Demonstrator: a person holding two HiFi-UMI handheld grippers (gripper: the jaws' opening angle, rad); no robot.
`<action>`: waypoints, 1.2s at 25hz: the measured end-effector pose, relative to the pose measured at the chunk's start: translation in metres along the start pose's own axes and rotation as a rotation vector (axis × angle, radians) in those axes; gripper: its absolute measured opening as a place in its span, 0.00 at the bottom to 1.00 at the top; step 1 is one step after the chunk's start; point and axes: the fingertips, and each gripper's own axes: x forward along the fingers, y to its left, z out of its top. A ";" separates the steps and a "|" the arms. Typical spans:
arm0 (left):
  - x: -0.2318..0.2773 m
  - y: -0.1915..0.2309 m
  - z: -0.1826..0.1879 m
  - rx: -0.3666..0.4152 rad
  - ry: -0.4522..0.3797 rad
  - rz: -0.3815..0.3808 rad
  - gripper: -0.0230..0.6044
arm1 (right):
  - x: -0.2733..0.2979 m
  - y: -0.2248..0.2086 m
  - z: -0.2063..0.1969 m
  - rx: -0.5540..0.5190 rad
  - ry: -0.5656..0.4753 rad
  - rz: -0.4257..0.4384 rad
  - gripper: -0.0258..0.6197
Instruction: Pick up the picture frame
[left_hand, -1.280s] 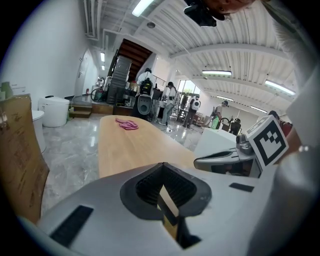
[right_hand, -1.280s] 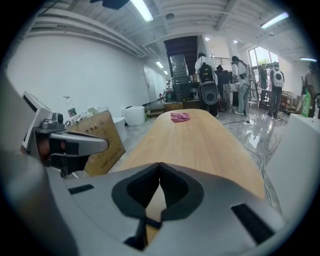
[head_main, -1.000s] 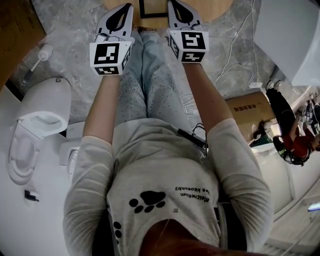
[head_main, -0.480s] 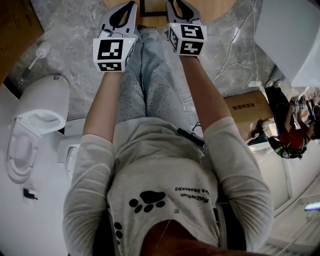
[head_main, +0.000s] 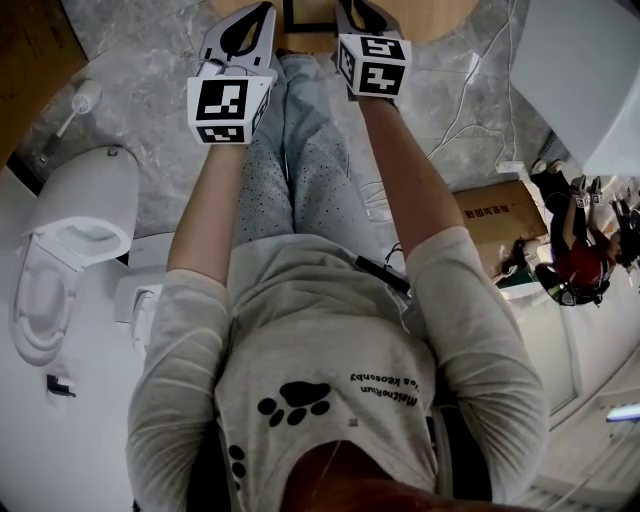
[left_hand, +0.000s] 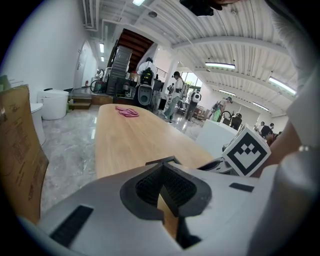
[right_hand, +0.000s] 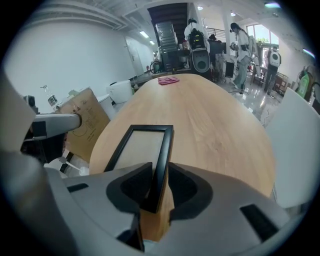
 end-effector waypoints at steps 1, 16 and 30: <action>0.000 0.000 0.000 -0.001 -0.002 0.001 0.05 | 0.001 -0.001 -0.002 0.008 0.007 -0.002 0.20; -0.010 0.008 -0.026 -0.021 0.037 0.022 0.05 | 0.003 0.016 -0.009 0.040 0.024 0.012 0.16; -0.031 0.039 -0.074 -0.082 0.114 0.065 0.05 | 0.013 0.071 -0.018 -0.024 0.036 0.070 0.16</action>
